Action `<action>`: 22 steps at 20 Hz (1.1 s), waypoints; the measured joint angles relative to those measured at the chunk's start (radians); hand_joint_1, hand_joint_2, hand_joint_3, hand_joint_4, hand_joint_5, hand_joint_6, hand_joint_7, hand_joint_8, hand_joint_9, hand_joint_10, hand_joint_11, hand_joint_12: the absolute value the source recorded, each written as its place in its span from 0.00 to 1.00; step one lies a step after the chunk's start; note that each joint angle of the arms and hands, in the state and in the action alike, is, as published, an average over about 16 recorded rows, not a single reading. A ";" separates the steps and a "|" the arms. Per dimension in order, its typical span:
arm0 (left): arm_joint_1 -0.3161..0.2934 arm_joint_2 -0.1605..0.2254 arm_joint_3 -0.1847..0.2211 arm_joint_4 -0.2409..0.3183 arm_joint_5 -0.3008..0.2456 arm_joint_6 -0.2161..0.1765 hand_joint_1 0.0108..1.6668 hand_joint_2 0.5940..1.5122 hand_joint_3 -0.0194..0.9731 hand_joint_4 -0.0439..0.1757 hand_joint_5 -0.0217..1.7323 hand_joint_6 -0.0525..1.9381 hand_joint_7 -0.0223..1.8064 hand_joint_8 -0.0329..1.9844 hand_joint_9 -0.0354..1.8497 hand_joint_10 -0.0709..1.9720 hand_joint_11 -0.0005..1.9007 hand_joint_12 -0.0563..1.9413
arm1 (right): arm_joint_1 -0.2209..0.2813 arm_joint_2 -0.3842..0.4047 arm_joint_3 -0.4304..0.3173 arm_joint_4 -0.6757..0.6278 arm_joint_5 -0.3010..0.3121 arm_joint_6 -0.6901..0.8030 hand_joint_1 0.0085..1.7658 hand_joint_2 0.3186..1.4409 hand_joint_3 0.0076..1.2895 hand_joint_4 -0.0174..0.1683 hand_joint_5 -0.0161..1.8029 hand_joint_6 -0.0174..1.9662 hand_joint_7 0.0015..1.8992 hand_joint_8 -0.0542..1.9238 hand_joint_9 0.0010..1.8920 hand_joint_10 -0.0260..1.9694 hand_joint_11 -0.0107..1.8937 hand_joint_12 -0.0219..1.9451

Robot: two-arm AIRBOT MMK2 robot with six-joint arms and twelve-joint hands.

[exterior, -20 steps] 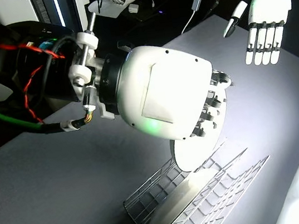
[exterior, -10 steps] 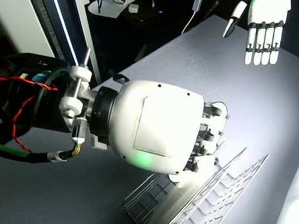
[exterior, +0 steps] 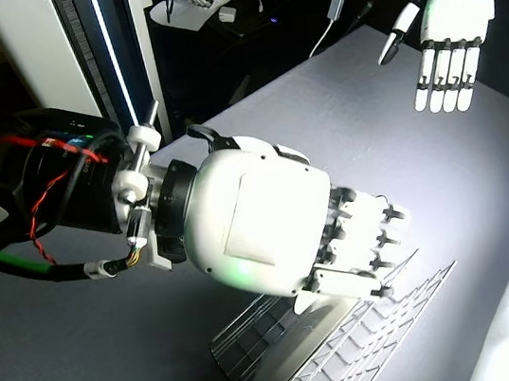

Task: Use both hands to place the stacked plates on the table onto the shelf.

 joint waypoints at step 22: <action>0.043 0.003 -0.071 -0.033 -0.020 -0.012 0.00 0.63 0.04 0.22 0.02 0.03 0.02 0.02 0.03 0.04 0.01 0.03 | -0.018 0.053 -0.075 -0.752 0.443 -0.090 0.25 0.49 0.00 0.13 0.05 0.02 0.04 0.03 0.04 0.02 0.01 0.16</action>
